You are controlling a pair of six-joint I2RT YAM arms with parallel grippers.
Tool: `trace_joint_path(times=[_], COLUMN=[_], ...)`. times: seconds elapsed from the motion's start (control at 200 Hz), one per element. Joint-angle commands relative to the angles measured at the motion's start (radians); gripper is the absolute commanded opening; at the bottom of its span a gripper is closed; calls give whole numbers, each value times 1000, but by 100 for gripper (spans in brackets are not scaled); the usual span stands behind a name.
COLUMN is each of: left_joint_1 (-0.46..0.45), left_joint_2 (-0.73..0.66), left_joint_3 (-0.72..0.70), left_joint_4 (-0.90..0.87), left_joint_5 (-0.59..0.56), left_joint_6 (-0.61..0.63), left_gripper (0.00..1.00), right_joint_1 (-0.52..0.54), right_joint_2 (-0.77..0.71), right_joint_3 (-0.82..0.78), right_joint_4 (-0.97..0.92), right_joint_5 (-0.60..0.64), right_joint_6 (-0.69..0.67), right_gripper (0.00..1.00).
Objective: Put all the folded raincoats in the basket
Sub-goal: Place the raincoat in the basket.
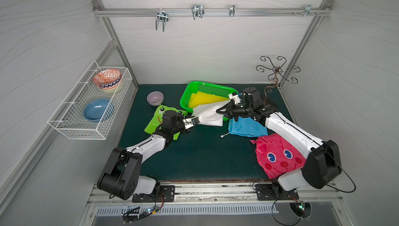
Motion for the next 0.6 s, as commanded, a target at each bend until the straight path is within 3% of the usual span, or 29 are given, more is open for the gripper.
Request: trace_joint_path(times=[0.0,0.075,0.265,0.595], left_joint_1=[-5,-4,-1,11], left_joint_2=[10,13,69,251], left_joint_3=[74,124,220,466], left_joint_4=[-20,-30,20,-71], left_joint_5=[-41,-116,-279,-327], left_joint_6=[105,138,262,288], left_gripper=[9,1,0,0], right_joint_1=[-7,-17,-53,-113], right_joint_2=[-24,-18,72,320], right_joint_3=[25,34,177,430], right_joint_4=[14,12,-96,-138], right_joint_5=[14,16,-43,-115], right_joint_6=[6,9,-55,-170], right_gripper=[0,0,0,0])
